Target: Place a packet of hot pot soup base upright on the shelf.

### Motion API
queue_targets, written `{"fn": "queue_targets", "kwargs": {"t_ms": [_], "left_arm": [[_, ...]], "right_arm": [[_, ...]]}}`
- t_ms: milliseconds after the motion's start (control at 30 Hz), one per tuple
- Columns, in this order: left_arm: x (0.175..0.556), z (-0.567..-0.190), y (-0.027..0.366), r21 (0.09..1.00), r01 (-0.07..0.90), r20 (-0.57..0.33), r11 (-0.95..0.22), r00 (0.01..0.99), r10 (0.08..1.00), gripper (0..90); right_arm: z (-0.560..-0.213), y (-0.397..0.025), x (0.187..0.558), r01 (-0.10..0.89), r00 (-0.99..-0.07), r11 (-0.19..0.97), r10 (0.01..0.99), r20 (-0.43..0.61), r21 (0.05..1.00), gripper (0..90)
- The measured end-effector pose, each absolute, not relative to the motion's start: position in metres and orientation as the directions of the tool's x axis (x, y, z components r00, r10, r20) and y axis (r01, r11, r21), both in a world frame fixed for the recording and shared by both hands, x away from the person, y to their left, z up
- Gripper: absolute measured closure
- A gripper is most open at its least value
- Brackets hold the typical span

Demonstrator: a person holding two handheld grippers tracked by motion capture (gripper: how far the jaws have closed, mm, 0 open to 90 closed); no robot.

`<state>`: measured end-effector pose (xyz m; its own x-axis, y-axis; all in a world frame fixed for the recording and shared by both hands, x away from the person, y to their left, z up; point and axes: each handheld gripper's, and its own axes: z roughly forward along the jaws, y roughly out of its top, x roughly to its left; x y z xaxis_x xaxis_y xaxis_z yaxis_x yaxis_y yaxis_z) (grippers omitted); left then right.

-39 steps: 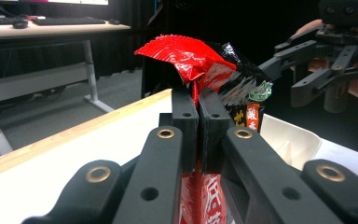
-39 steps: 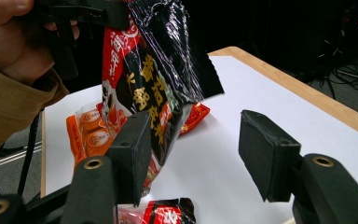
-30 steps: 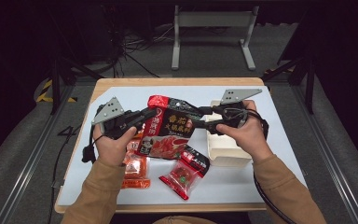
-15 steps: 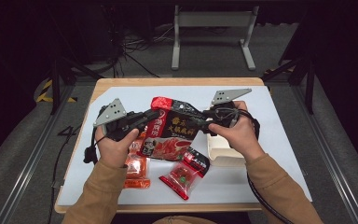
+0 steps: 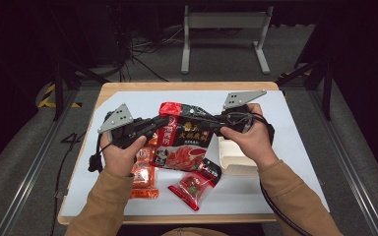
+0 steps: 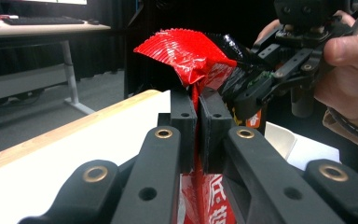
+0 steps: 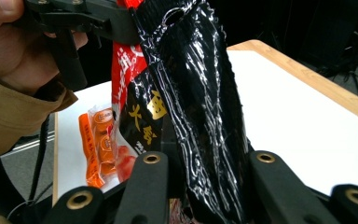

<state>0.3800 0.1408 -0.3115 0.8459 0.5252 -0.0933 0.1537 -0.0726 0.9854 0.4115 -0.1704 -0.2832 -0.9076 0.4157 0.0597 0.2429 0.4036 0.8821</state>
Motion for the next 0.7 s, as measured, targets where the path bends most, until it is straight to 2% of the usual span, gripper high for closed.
{"fn": "queue_targets", "kwargs": {"t_ms": [300,533,700], "left_arm": [[0.380,-0.311,0.143,0.985,0.161,-0.102,-0.070,0.850,0.517,81.7],[0.379,-0.308,0.153,0.982,0.179,-0.124,-0.055,0.841,0.527,70.0],[0.382,-0.311,0.160,0.975,0.203,-0.120,-0.088,0.819,0.561,66.3]], "right_arm": [[-0.270,-0.171,0.411,0.225,-0.909,0.413,0.415,0.037,0.883,78.7],[-0.261,-0.176,0.412,0.218,-0.903,0.428,0.429,0.015,0.877,78.9],[-0.251,-0.186,0.415,0.211,-0.895,0.424,0.445,0.000,0.880,78.9]]}}
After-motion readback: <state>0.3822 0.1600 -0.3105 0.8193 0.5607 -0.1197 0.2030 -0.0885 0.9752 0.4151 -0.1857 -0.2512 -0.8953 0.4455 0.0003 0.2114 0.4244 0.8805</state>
